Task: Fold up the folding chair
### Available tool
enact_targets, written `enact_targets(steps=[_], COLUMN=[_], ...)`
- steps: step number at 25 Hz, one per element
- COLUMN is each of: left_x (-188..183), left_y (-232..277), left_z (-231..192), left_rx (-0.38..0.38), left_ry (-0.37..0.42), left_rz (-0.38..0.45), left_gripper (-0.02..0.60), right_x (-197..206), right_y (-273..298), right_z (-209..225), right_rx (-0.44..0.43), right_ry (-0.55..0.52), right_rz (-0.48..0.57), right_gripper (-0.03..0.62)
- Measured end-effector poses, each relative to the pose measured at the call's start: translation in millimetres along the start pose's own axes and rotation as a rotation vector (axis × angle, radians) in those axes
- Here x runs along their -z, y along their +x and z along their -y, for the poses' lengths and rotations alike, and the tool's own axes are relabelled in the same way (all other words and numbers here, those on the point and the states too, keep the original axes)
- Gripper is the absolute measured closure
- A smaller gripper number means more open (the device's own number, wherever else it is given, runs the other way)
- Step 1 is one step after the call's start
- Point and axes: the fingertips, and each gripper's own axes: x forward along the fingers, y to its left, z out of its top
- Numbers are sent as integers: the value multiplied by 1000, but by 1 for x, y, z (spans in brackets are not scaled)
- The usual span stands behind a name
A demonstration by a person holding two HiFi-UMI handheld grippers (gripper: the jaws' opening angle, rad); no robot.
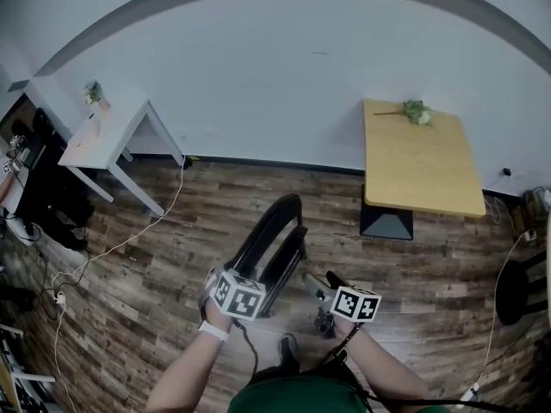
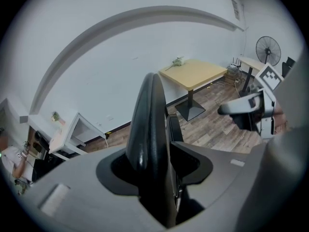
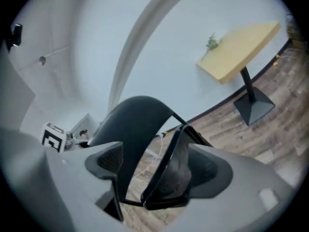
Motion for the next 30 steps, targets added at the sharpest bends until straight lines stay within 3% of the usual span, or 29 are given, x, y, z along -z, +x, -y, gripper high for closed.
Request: enact_targets(steps=[4, 8, 10, 12, 18, 23, 30], left_x=[2, -2, -1, 1, 5, 4, 7], left_y=[-6, -6, -5, -5, -7, -5, -2], left_z=[11, 18, 20, 18, 11, 5, -9], left_rx=[23, 13, 5, -4, -19, -15, -3], left_ry=[-10, 3, 11, 15, 17, 7, -3], left_rz=[5, 11, 8, 6, 13, 11, 8], left_gripper=[366, 359, 360, 362, 367, 379, 382], right_x=[-40, -60, -66, -72, -95, -115, -121], right_y=[-51, -89, -109, -128, -176, -205, -215], right_z=[-50, -96, -119, -140, -175, -194, -200], right_rx=[-92, -112, -127, -146, -140, -109, -52], right_ry=[-168, -424, -533, -608, -689, -778, -882], right_rz=[71, 105, 134, 168, 290, 408, 442], right_gripper=[196, 241, 310, 462, 578, 591, 591])
